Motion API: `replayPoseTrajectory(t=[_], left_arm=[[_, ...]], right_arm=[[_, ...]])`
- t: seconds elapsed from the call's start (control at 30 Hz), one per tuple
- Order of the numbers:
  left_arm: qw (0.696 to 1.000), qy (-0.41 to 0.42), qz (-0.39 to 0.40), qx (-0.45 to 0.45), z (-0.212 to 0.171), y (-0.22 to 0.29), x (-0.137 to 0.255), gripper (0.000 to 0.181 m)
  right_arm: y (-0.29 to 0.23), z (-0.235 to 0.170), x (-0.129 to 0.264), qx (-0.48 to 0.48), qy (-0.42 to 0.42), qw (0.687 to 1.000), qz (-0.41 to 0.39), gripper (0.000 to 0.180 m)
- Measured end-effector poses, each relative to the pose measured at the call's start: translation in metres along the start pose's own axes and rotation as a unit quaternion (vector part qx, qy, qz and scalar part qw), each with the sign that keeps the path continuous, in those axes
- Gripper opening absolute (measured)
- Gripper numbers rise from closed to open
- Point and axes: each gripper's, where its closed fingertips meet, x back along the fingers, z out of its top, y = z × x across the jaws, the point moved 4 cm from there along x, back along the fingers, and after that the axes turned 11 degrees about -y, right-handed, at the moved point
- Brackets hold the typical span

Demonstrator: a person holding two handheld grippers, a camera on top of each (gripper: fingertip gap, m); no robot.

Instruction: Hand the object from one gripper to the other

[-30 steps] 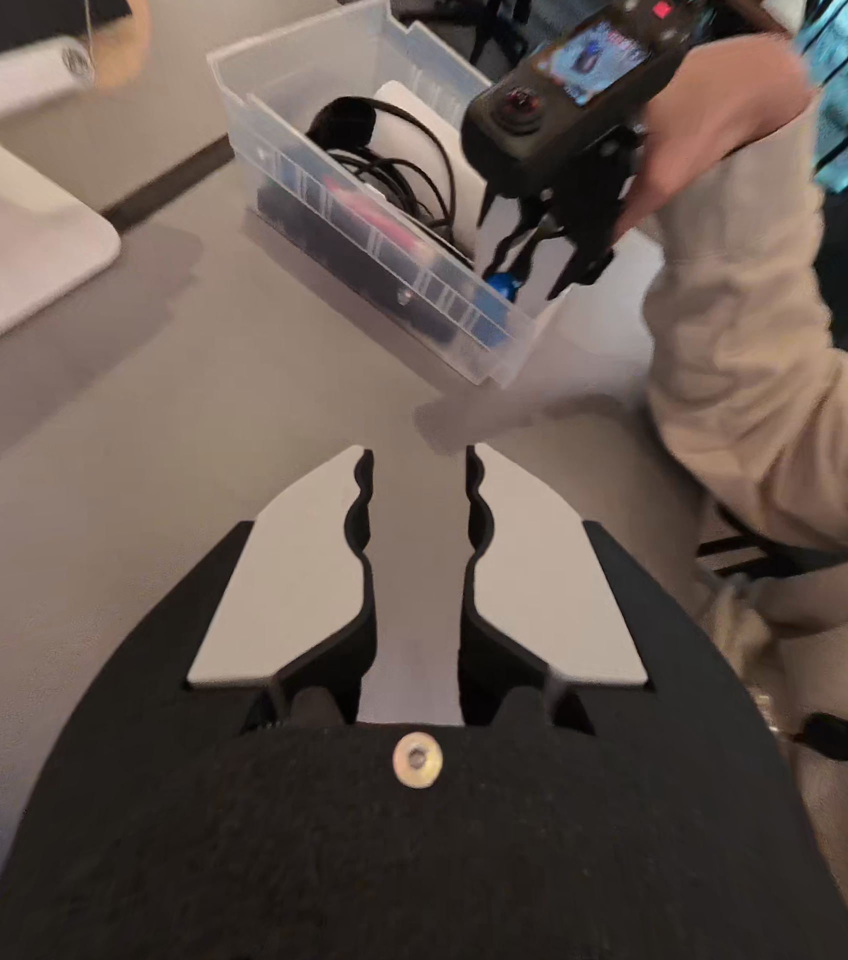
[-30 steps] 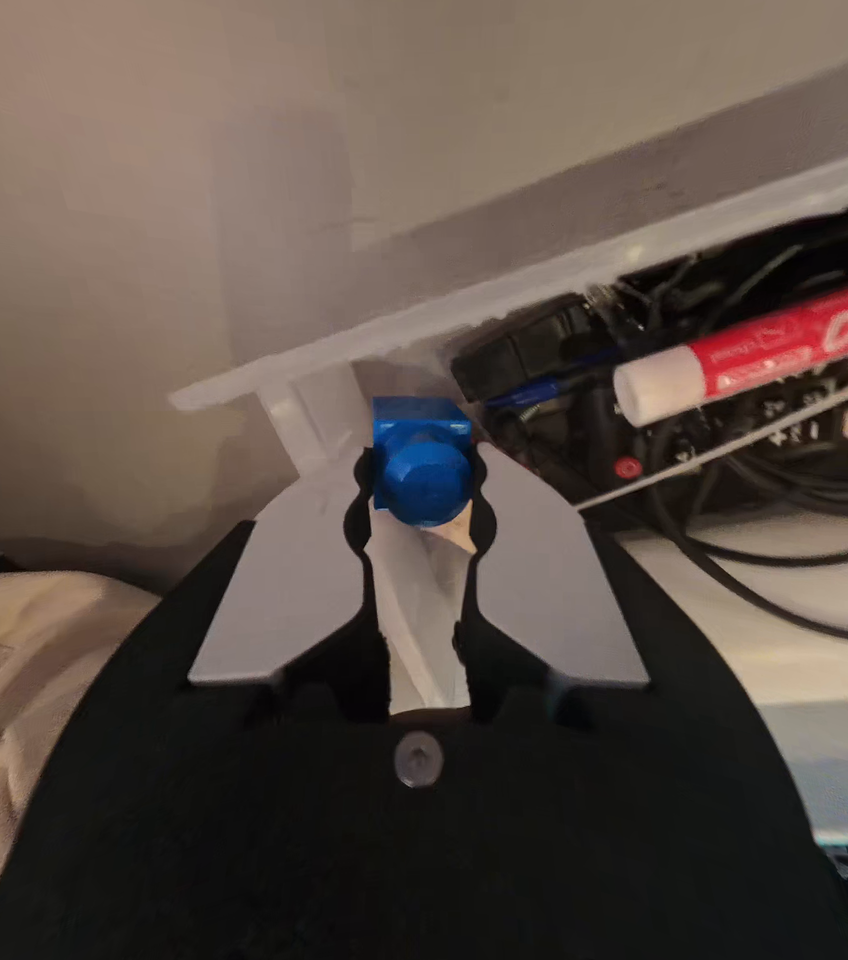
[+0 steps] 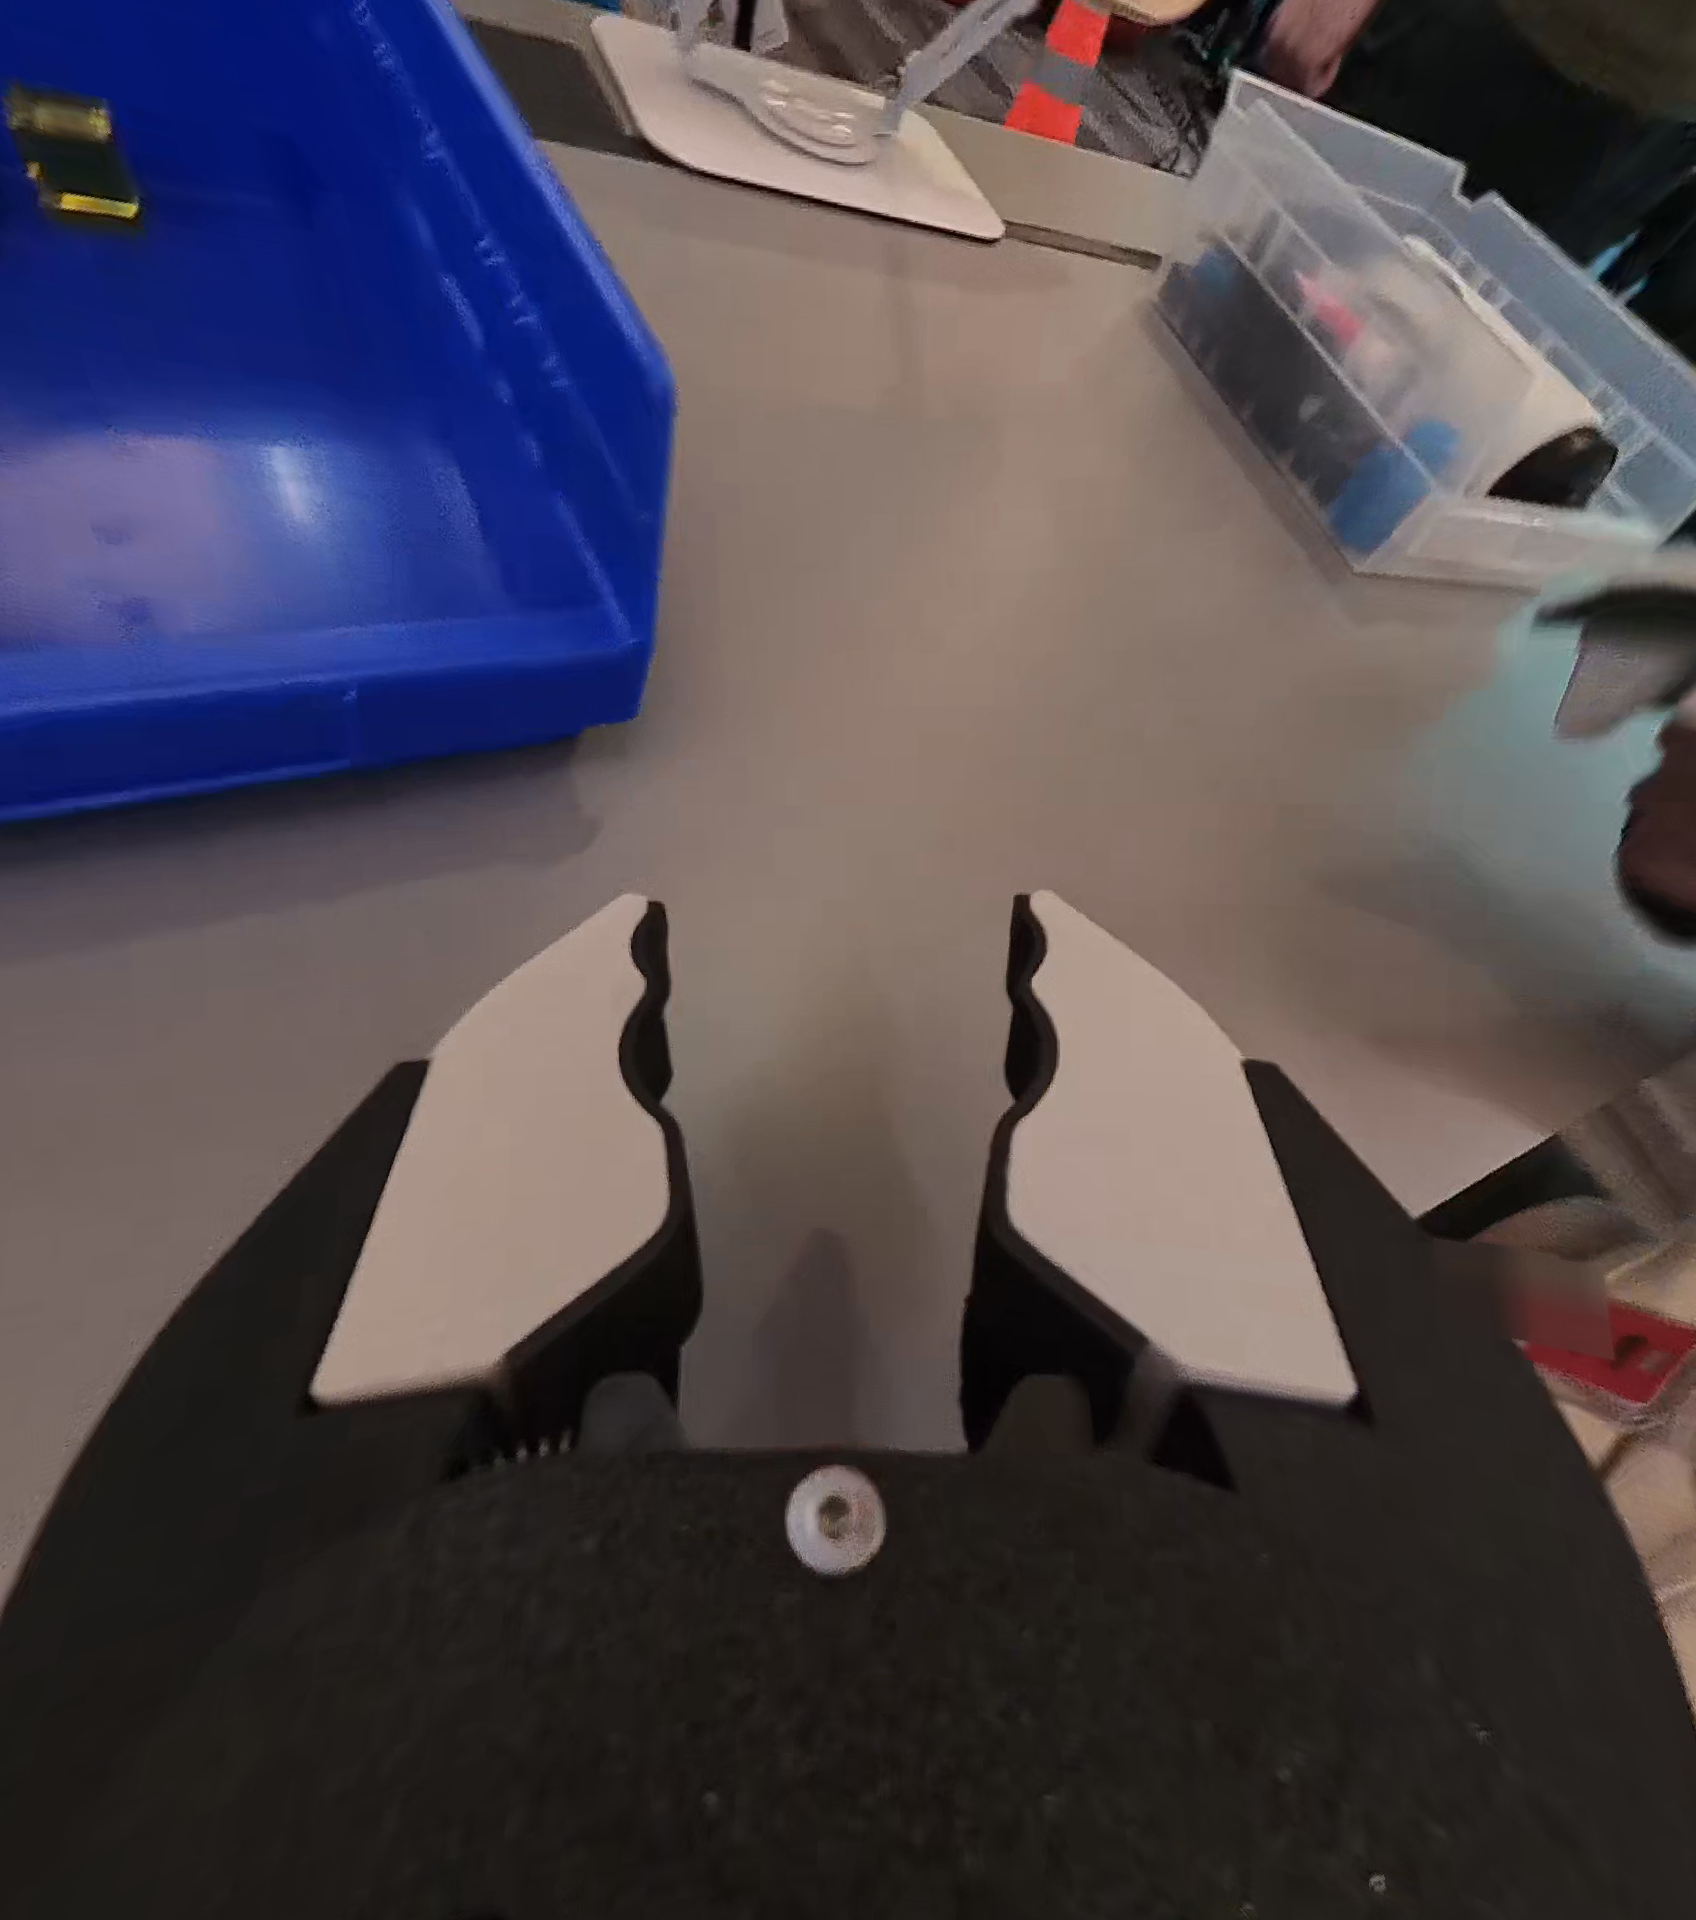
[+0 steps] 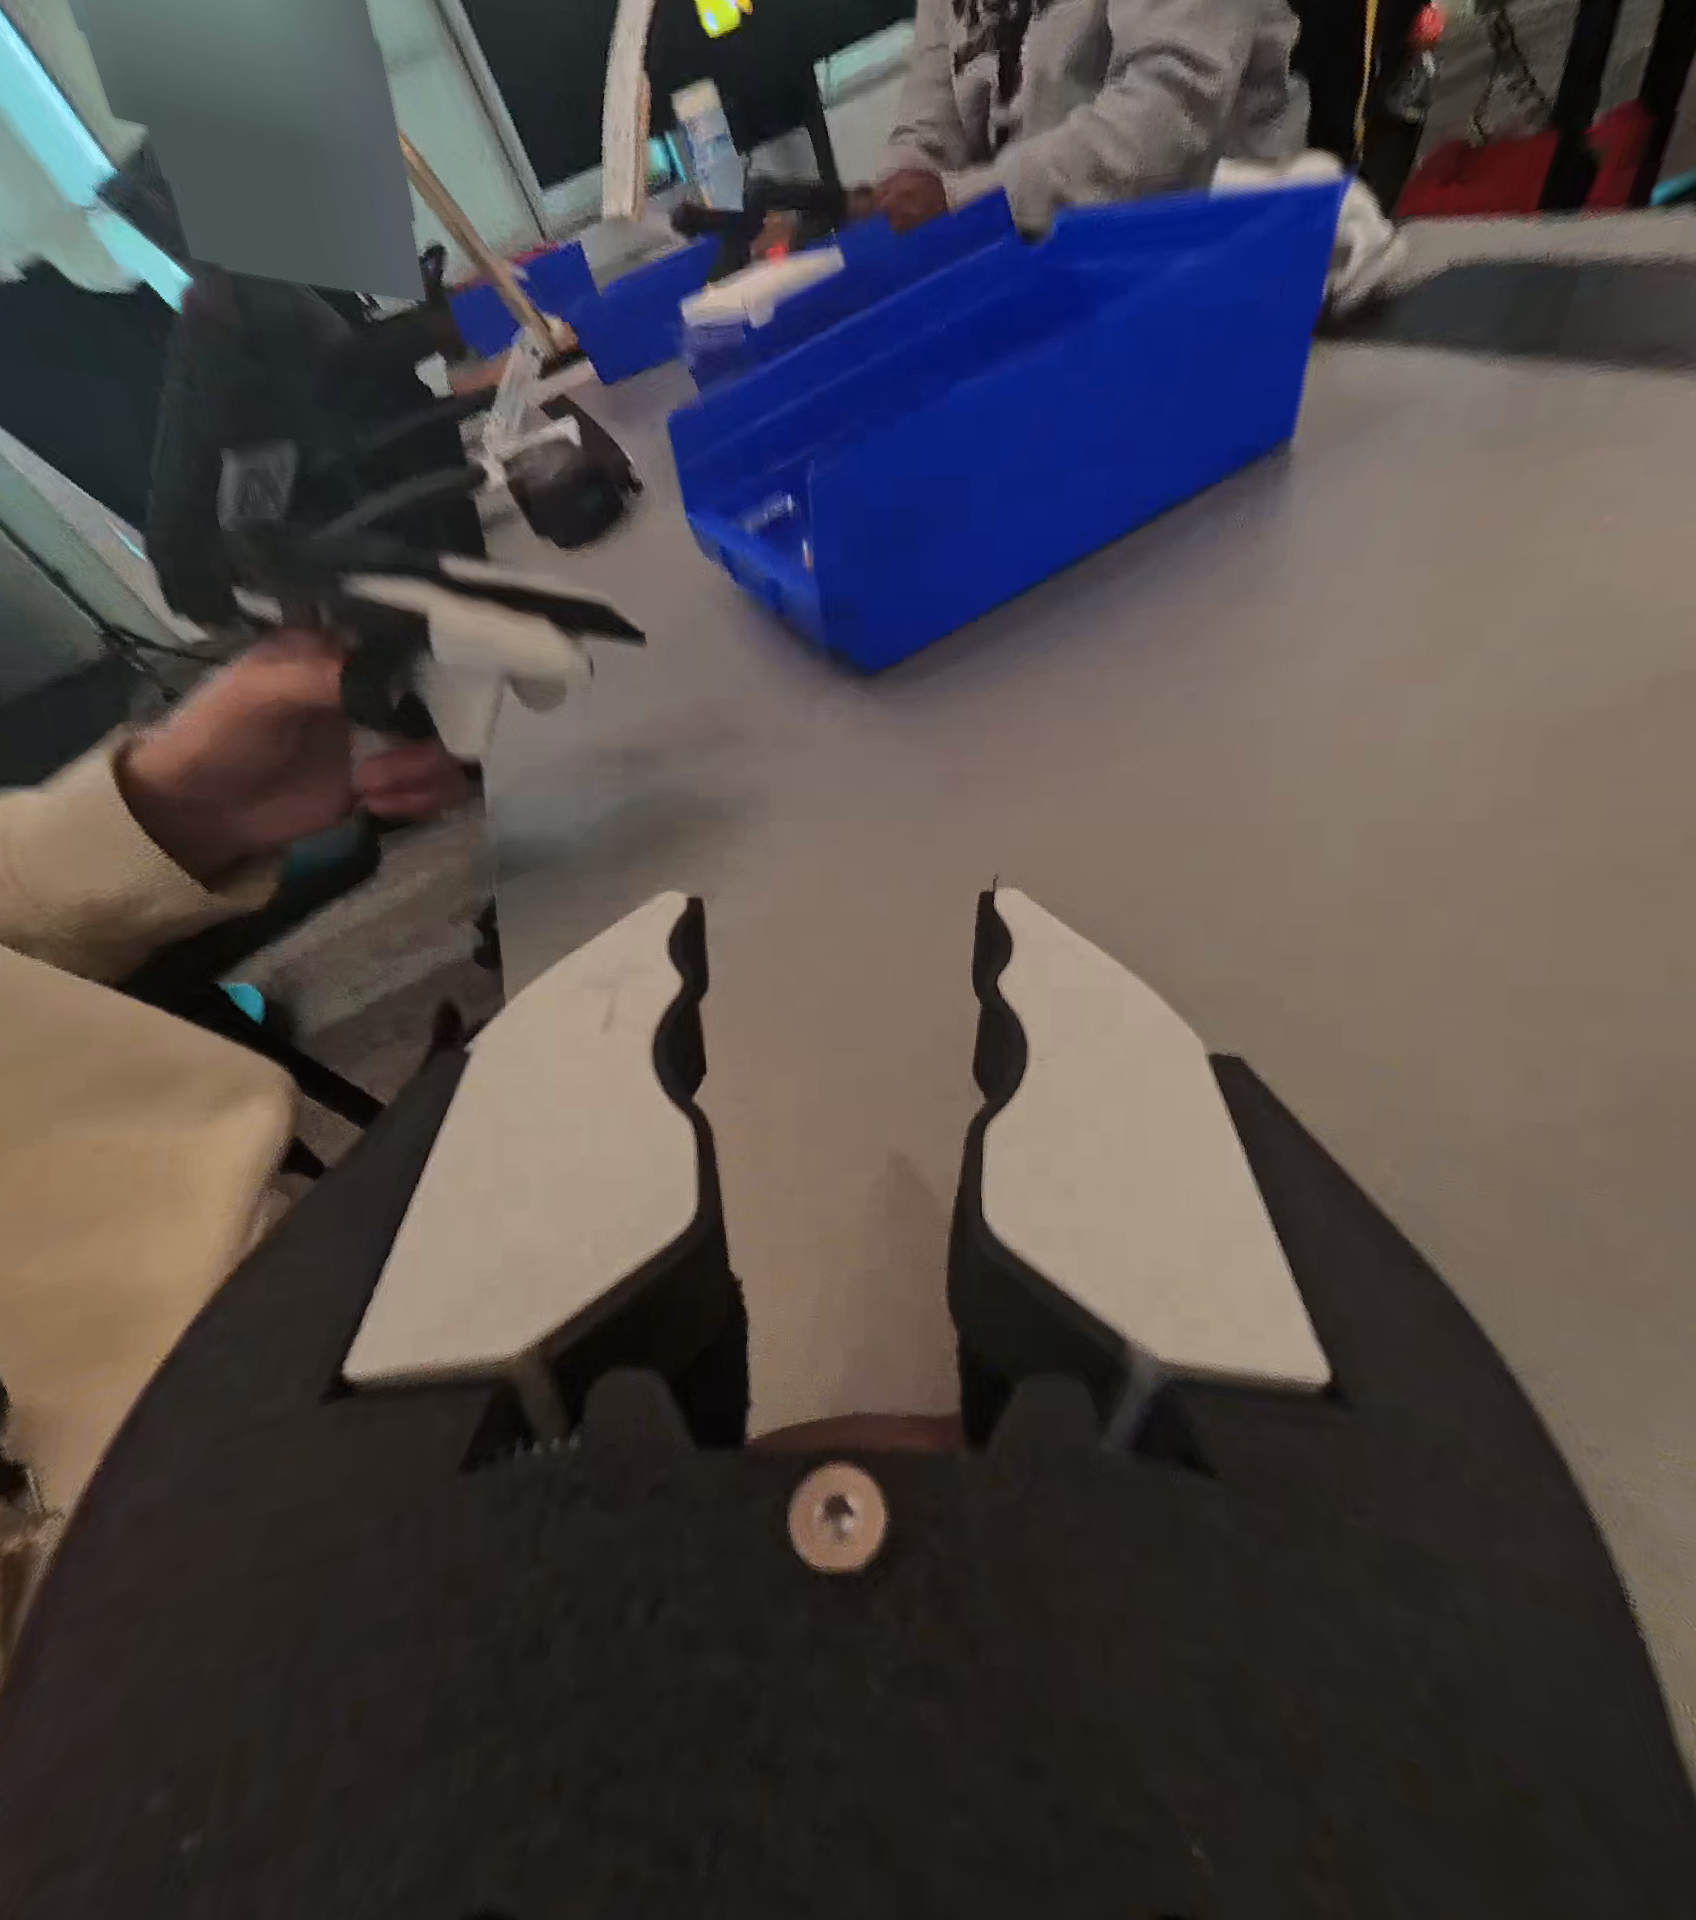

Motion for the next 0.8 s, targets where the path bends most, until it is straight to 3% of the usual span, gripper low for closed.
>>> replayPoseTrajectory(t=[0.07,0.13,0.23,0.37,0.5,0.6,0.8], left_arm=[[0.999,-0.002,-0.012,0.032,0.004,-0.009,0.006,0.062],[0.999,-0.026,0.013,0.044,0.015,-0.025,0.01,0.068],[0.987,-0.121,0.108,0.014,0.041,-0.061,0.006,0.08],[0.936,-0.242,0.255,-0.03,0.091,-0.122,-0.013,0.079],[0.911,-0.288,0.293,0.023,0.126,-0.17,-0.046,0.075],[0.885,-0.334,0.32,0.052,0.129,-0.193,-0.064,0.074],[0.829,-0.372,0.417,0.013,0.12,-0.213,-0.081,0.056]], right_arm=[[-0.01,-0.019,-0.002,0.046,-0.054,0.996,-0.052,0.054],[-0.017,-0.018,0.006,0.079,-0.028,0.991,-0.103,0.046],[-0.029,-0.022,0.005,0.056,0.038,0.994,-0.082,0.035],[-0.023,-0.024,0.007,0.032,0.026,0.998,-0.056,0.038],[-0.015,-0.023,0.021,-0.013,0.042,0.998,-0.034,0.037],[-0.01,-0.025,0.033,0.013,0.048,0.997,-0.063,0.035],[-0.006,-0.032,0.031,0.039,0.026,0.995,-0.083,0.035]])
